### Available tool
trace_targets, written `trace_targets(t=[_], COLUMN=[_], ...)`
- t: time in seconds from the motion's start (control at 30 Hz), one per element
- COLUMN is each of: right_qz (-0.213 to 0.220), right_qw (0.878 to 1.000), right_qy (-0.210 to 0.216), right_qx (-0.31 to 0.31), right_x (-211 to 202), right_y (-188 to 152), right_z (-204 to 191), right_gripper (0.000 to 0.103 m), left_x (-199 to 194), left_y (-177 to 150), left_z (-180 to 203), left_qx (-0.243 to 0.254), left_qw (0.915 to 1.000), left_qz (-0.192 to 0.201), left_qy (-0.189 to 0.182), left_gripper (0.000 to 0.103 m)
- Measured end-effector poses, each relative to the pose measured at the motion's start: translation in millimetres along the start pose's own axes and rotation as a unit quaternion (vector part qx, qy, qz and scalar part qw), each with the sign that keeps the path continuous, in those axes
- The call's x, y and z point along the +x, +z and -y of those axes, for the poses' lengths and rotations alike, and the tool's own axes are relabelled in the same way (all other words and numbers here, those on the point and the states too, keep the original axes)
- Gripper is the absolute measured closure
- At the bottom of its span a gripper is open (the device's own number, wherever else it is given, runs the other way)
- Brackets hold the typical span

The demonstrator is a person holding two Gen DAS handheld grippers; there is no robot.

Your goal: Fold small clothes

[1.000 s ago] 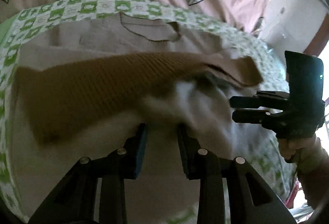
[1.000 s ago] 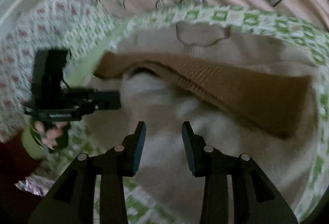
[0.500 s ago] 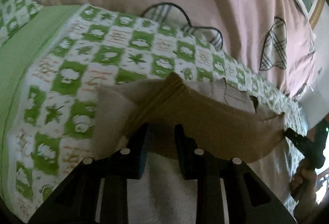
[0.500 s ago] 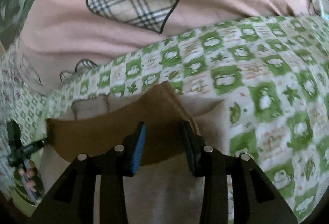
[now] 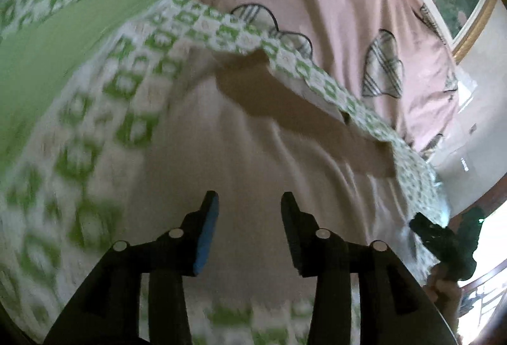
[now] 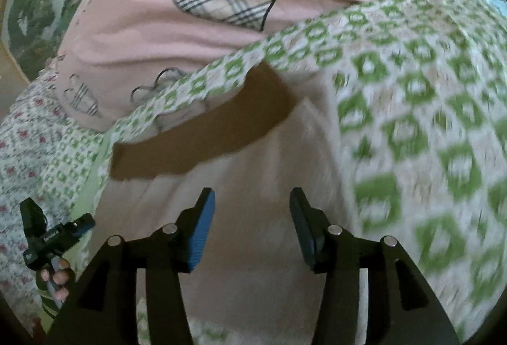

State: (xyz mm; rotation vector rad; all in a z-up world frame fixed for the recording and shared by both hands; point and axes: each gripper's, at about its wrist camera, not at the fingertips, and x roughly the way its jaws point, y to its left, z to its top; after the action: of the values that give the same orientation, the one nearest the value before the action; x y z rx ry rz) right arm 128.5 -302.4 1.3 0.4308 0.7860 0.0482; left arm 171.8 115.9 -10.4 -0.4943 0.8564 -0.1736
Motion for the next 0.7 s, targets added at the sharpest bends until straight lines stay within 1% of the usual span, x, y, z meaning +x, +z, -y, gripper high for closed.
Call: trace_targets(t=[0.03,0.13,0.23,0.3,0.47,0.53,0.6,0.7], right_qz=[-0.003,-0.012,-0.021,-0.024,-0.033,-0.036,-0.041,-0.046], right_qw=[1.000,1.000,1.000,0.999,0.999,0.999,0.999,0.998], right_qy=[0.005,0.015,0.021,0.025,0.030,0.031,0.033,0.037], right_qx=[-0.001,0.001,-0.002,-0.003,-0.010,-0.010,-0.013,-0.014], right_x=[-3,-9,-14,-16,-23,-25,-26,-27], right_y=[-8,-30,-45,-52,-68,-74,-78,-83], right_z=[-3,-11,-18,-21,-30,-32,-34,-35], right_gripper=[0.051,0.049,0.048,0.047,0.044,0.043,0.043,0.042], left_x=[-4,-9,-16,-20,-22,-21,-17,-13], left_y=[-14,-41,-63,-72,-89,-93,-94,-92], left_z=[1,1,0,-1,-2,-5,-10,-19], left_qx=[-0.006,-0.021,-0.038,-0.043,-0.057,-0.073,-0.091,-0.121], left_qw=[1.0000,0.9996,0.9989,0.9987,0.9979,0.9968,0.9952,0.9921], left_qz=[-0.007,-0.021,-0.026,-0.028,-0.030,-0.030,-0.031,-0.023], left_qy=[-0.003,-0.002,-0.004,-0.004,-0.005,-0.009,-0.014,-0.025], left_gripper=[0.061,0.061,0.061,0.058,0.055,0.054,0.049,0.048])
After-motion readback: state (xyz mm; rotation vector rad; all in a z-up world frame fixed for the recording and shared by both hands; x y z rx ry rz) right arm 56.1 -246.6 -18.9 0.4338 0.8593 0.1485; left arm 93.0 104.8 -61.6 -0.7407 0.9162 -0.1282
